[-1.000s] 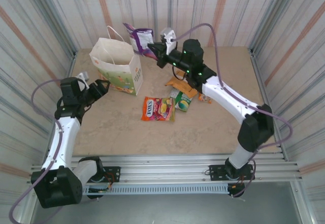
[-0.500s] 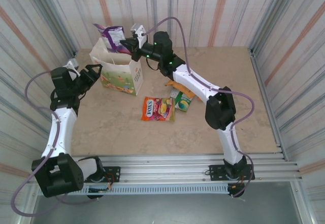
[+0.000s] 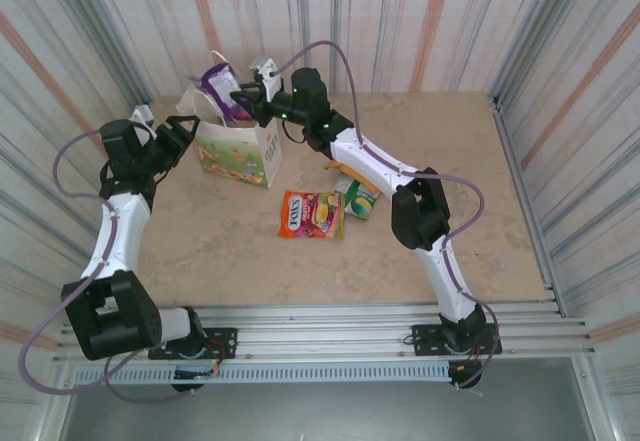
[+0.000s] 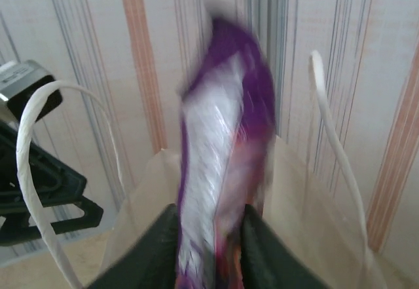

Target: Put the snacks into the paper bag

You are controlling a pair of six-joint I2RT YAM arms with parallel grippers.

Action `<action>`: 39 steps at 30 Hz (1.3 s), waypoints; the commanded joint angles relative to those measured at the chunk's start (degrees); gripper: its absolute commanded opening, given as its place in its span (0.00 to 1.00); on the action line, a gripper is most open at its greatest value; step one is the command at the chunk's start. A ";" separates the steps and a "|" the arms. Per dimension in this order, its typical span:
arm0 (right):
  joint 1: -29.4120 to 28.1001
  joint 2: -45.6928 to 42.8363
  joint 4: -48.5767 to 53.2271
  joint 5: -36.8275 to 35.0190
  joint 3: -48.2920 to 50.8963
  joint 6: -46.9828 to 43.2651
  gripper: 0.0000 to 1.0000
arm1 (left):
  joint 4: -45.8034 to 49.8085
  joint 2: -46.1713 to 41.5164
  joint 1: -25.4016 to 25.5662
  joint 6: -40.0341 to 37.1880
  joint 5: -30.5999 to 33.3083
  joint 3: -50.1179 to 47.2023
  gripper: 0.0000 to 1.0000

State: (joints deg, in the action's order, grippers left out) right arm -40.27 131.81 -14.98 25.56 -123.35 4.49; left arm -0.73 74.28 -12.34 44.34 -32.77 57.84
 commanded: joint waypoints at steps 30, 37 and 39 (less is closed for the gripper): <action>-0.43 -37.63 19.27 -10.01 42.97 14.69 0.52 | 11.18 -14.86 4.33 -6.03 -6.40 -12.64 0.75; 2.57 -46.80 24.98 -8.34 58.57 28.92 0.53 | 10.51 -17.26 17.86 -6.82 2.09 -20.61 0.69; 3.95 -48.78 25.12 -8.07 63.32 32.86 0.53 | 10.44 -16.27 21.58 -7.48 4.52 -21.50 0.68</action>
State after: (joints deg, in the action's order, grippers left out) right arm -37.95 86.00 6.85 17.63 -64.29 28.53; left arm 9.41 58.15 5.87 39.00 -33.01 37.58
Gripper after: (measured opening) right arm 0.531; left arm 0.689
